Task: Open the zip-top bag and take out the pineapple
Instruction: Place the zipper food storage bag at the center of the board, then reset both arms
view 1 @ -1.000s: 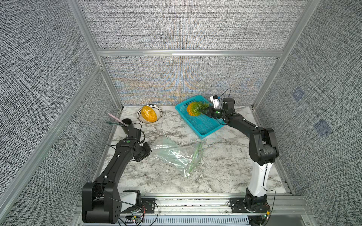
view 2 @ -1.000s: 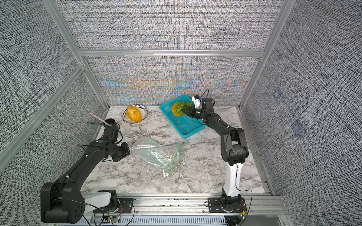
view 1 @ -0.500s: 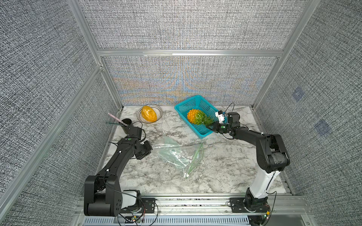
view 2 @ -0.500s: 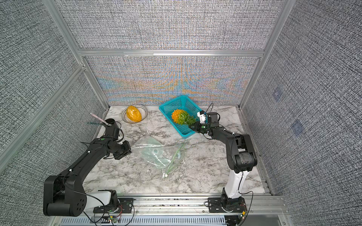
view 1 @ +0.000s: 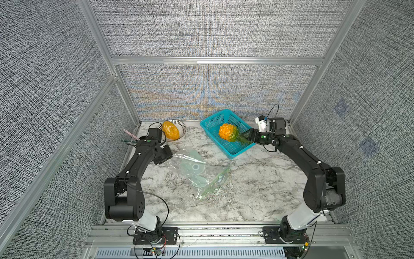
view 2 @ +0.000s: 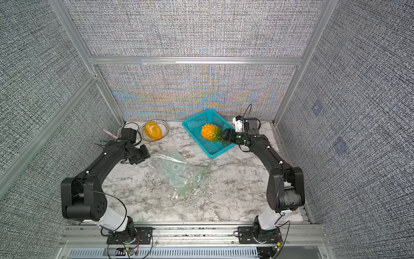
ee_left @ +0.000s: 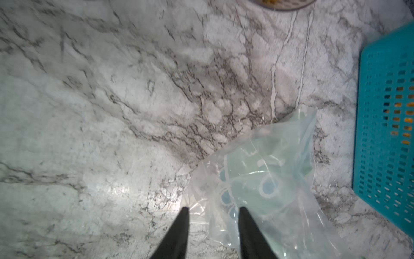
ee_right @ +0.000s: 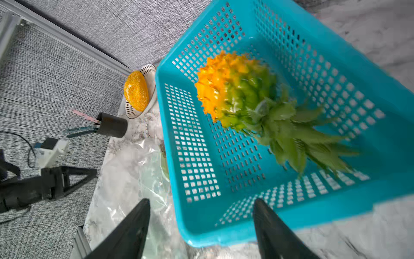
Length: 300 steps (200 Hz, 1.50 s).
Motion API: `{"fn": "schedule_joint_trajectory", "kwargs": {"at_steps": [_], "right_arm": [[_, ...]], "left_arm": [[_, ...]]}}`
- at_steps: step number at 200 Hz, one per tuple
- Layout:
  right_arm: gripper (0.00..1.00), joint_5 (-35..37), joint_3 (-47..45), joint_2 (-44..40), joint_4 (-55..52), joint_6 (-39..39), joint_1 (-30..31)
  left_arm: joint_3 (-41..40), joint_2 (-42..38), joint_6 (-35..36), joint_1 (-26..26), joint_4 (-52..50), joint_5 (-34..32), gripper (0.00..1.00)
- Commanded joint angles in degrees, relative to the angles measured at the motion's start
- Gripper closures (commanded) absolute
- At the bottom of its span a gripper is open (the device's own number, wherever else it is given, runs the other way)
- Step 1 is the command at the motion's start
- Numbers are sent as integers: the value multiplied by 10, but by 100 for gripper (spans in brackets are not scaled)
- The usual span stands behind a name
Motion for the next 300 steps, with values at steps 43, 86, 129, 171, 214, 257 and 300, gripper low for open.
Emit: {"fn": "schedule_joint_trajectory", "kwargs": {"at_steps": [43, 86, 129, 171, 214, 257, 300], "right_arm": [[2, 114, -120, -166, -102, -31, -81], [2, 206, -265, -230, 87, -74, -123], [2, 301, -444, -209, 409, -112, -137], [2, 368, -572, -158, 667, -131, -145], [3, 363, -571, -140, 713, -113, -144], [7, 321, -560, -98, 754, -91, -155], [3, 299, -587, -113, 788, -102, -154]], "left_arm": [[67, -31, 58, 5, -52, -155, 1], [-99, -195, 55, 5, 112, -199, 1], [-231, -255, 6, 5, 224, -375, 1], [-409, -264, 133, 5, 471, -349, 1], [-569, -274, 224, 5, 785, -258, 0], [-537, -165, 305, 5, 876, -113, 0], [-487, -71, 307, 6, 859, -106, 0]]}}
